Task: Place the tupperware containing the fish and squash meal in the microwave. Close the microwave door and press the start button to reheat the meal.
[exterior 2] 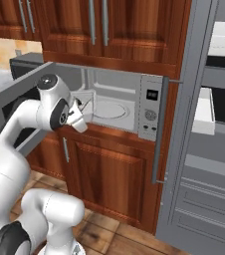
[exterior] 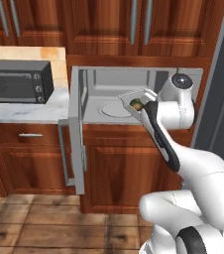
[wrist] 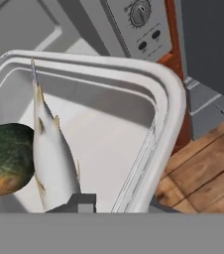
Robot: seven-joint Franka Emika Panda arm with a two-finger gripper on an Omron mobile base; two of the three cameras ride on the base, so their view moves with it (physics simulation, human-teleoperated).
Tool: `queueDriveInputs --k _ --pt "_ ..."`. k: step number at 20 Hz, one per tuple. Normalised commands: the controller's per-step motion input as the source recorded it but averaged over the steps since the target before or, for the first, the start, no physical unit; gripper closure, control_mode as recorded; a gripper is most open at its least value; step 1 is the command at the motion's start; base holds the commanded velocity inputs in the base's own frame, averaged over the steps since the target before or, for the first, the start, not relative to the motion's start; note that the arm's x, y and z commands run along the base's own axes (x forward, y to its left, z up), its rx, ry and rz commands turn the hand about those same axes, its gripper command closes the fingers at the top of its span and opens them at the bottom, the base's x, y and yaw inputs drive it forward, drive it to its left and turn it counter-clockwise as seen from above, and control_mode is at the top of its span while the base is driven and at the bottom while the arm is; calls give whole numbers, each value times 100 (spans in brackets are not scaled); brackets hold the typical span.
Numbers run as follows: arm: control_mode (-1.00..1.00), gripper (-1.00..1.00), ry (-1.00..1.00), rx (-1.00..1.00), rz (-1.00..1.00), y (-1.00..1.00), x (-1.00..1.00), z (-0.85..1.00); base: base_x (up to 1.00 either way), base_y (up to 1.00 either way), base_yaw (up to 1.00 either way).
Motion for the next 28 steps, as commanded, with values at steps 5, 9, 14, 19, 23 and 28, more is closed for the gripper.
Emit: queueDriveInputs --k 5,9,14,19,23,28 --pt "-100 100 1 -2 3 -23 49 -32 0 0 0" --pt "-100 100 0 -1 0 -15 55 -10 0 0 0" --pt "-100 100 0 0 1 -11 58 0 0 0 0" --pt "-100 100 1 -4 0 -1 51 -20 0 0 0" --pt "-100 100 0 -7 0 0 43 -32 0 0 0" --pt "-100 100 0 -2 0 0 42 -29 0 0 0"
